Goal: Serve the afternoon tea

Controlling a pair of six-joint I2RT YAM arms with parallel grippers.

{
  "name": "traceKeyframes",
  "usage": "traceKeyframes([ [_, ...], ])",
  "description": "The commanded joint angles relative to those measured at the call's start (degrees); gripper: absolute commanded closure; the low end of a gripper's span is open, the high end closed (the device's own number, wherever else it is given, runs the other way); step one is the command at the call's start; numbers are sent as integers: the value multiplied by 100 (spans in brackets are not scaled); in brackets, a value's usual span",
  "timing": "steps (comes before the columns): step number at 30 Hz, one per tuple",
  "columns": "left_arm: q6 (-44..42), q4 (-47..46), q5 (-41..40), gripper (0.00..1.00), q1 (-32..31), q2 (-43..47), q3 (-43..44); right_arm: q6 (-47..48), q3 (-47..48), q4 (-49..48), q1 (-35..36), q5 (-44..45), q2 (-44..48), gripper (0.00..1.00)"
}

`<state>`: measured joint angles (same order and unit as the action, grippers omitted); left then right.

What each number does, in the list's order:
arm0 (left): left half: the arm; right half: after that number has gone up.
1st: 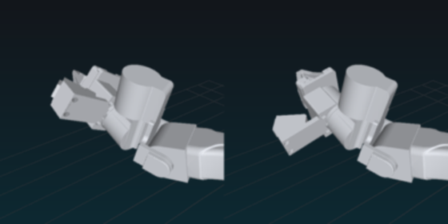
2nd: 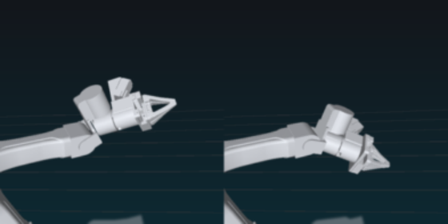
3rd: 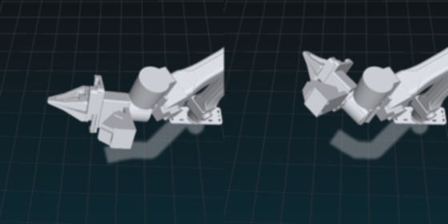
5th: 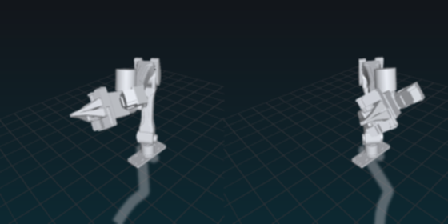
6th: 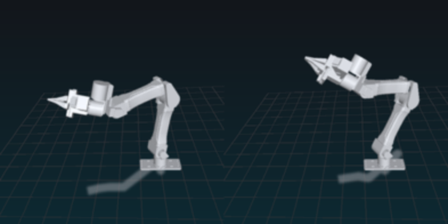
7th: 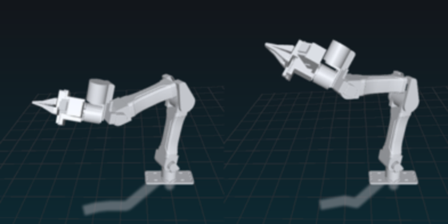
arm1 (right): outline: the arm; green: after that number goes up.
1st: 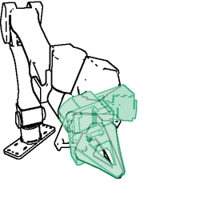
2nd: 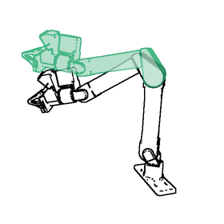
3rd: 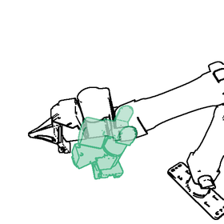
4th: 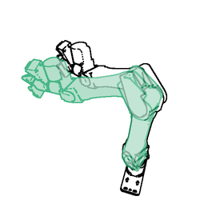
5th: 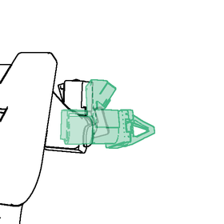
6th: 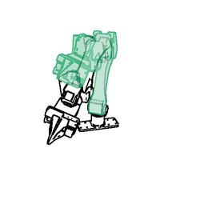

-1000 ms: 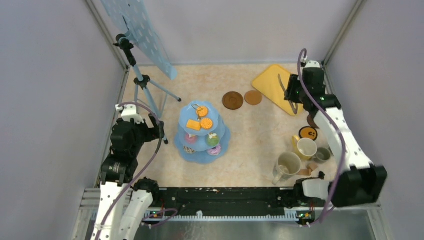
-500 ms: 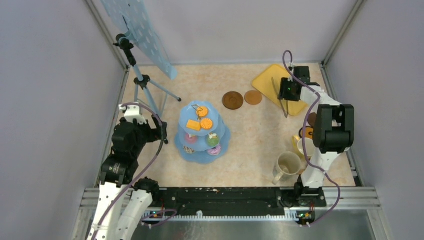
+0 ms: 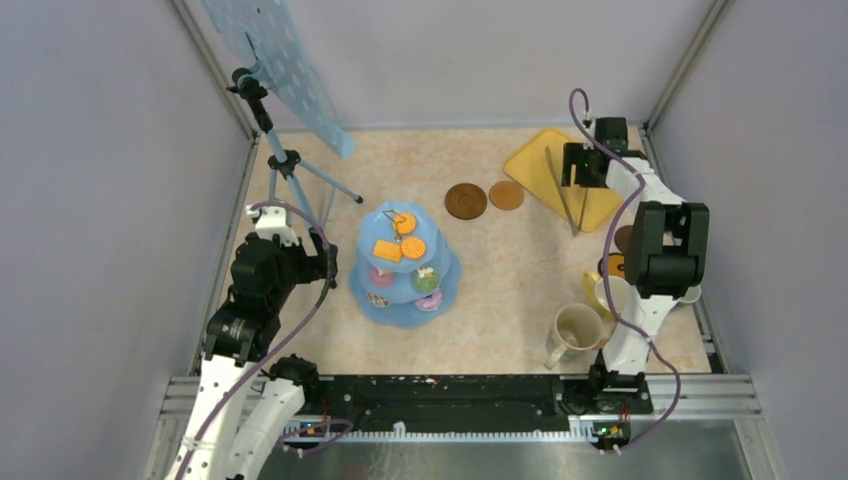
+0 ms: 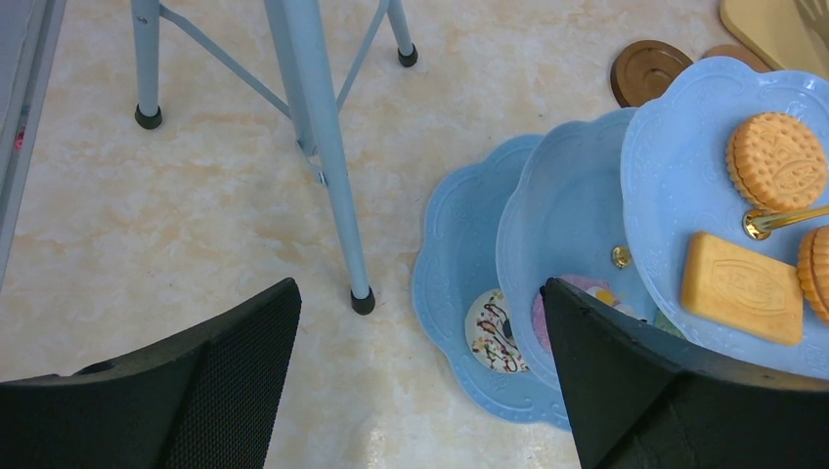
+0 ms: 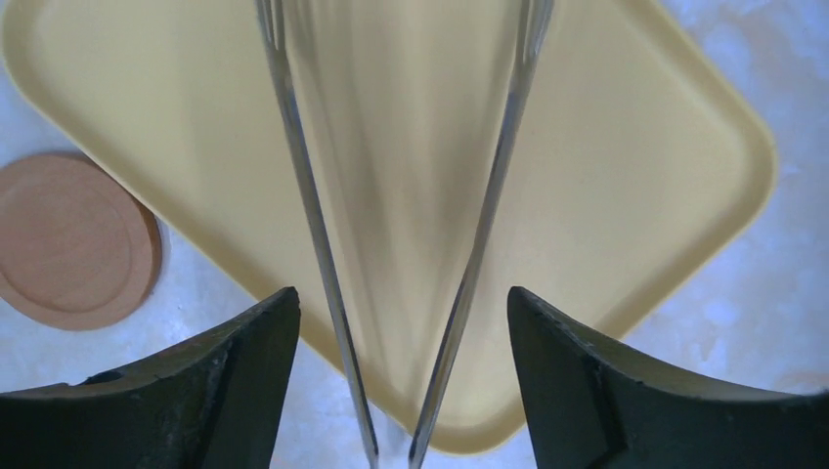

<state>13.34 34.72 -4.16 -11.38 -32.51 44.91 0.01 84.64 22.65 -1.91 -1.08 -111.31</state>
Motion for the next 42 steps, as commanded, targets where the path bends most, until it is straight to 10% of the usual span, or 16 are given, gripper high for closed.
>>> traceKeyframes([
  [1, -7, -185, -111, 1, -14, -29, 97, -253, 792, 198, 341, 645, 115, 21],
  [21, 3, -176, -121, 1, 161, -81, 104, -2465, 2832, 248, 2530, -544, -2074, 54],
  [42, 2, -185, -89, 1, 169, 26, 97, -973, 635, 749, 3236, 1261, -1121, 54],
])
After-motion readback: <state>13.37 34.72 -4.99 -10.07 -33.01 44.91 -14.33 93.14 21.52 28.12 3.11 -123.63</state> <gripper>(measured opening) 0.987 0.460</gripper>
